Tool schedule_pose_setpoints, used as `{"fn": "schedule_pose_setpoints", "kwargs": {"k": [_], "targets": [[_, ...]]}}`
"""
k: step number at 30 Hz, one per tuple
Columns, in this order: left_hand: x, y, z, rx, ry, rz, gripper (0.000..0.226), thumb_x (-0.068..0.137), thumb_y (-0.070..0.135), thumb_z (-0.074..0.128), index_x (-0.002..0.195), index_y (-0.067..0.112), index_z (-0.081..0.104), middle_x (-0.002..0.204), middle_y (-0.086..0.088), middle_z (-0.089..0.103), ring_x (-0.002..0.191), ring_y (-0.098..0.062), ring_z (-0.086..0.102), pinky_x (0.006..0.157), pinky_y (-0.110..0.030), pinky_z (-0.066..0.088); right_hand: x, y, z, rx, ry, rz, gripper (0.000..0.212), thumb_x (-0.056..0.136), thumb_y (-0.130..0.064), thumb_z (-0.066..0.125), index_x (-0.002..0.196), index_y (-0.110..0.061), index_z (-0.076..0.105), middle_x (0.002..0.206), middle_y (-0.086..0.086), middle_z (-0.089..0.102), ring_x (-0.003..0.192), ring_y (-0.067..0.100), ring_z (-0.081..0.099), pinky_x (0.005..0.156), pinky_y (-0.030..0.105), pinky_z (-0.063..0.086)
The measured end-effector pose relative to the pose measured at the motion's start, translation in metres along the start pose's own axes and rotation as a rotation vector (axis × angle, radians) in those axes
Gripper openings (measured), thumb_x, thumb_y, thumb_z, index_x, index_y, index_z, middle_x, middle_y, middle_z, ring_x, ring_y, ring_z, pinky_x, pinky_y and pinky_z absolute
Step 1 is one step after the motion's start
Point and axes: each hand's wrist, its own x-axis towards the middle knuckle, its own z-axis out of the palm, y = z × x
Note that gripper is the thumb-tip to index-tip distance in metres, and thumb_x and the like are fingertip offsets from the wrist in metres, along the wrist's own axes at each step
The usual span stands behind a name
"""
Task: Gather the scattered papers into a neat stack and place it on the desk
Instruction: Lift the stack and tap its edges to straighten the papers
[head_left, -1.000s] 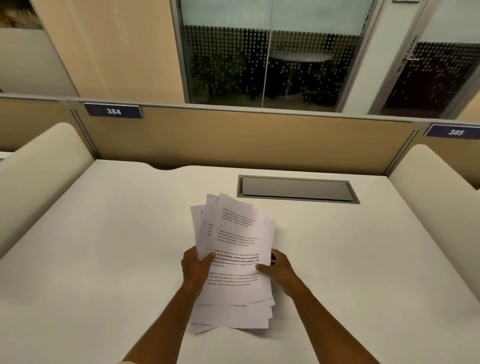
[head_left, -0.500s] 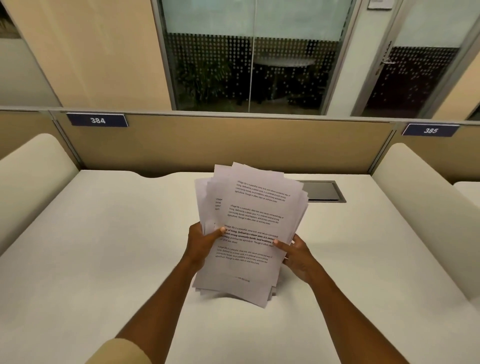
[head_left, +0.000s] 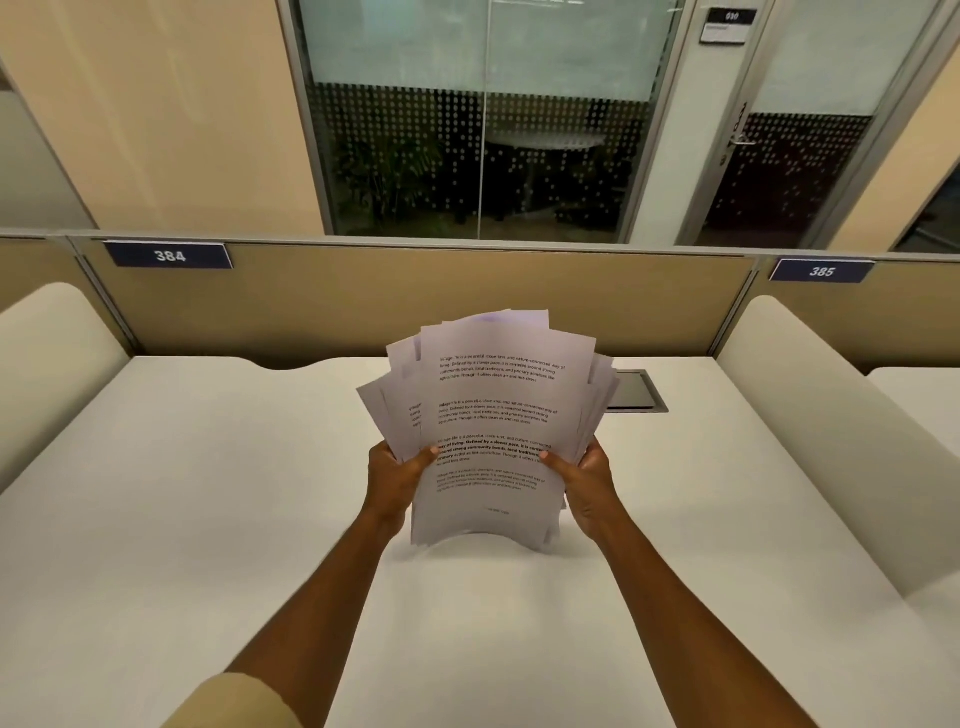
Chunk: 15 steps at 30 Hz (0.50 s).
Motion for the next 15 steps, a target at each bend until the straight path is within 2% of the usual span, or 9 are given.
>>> {"fn": "schedule_pose_setpoints", "kwargs": {"k": [4, 7, 12, 15], "targets": [[-0.0031, -0.0039, 0.0017, -0.002, 0.019, -0.012, 0.023, 0.083, 0.002, 0.069, 0.1, 0.018, 0.066, 0.1, -0.007, 0.072, 0.085, -0.026, 0.071, 0.068, -0.038, 0.061, -0.005, 0.0019, -0.0028, -0.021, -0.002, -0.007, 0.057, 0.077, -0.006, 0.078, 0.126, -0.016, 0.052, 0.115, 0.008, 0.068, 0.1, 0.032, 0.067, 0.084, 0.053, 0.058], [-0.0046, -0.0059, 0.0007, -0.009, 0.045, -0.031, 0.028, 0.074, 0.01, 0.073, 0.099, 0.018, 0.065, 0.1, -0.007, 0.072, 0.087, -0.029, 0.07, 0.07, -0.042, 0.061, -0.0075, 0.0034, -0.0046, -0.03, -0.022, -0.002, 0.053, 0.078, -0.007, 0.077, 0.125, -0.016, 0.053, 0.114, 0.009, 0.068, 0.099, 0.032, 0.068, 0.083, 0.051, 0.058], [-0.0072, -0.0029, 0.0011, -0.047, 0.076, -0.017, 0.033, 0.066, 0.017, 0.067, 0.098, 0.021, 0.064, 0.097, -0.004, 0.071, 0.084, -0.026, 0.069, 0.062, -0.032, 0.06, -0.0085, 0.0047, -0.0039, -0.053, -0.044, -0.003, 0.041, 0.08, -0.01, 0.075, 0.117, -0.017, 0.06, 0.11, 0.008, 0.071, 0.098, 0.034, 0.068, 0.084, 0.05, 0.058], [-0.0058, 0.0009, 0.0023, -0.057, 0.079, -0.005, 0.034, 0.065, 0.017, 0.066, 0.099, 0.02, 0.063, 0.096, -0.003, 0.071, 0.083, -0.025, 0.069, 0.067, -0.037, 0.061, -0.0062, 0.0035, -0.0035, -0.072, -0.058, -0.013, 0.037, 0.081, -0.01, 0.074, 0.115, -0.017, 0.061, 0.11, 0.01, 0.071, 0.099, 0.034, 0.068, 0.085, 0.05, 0.058]]}}
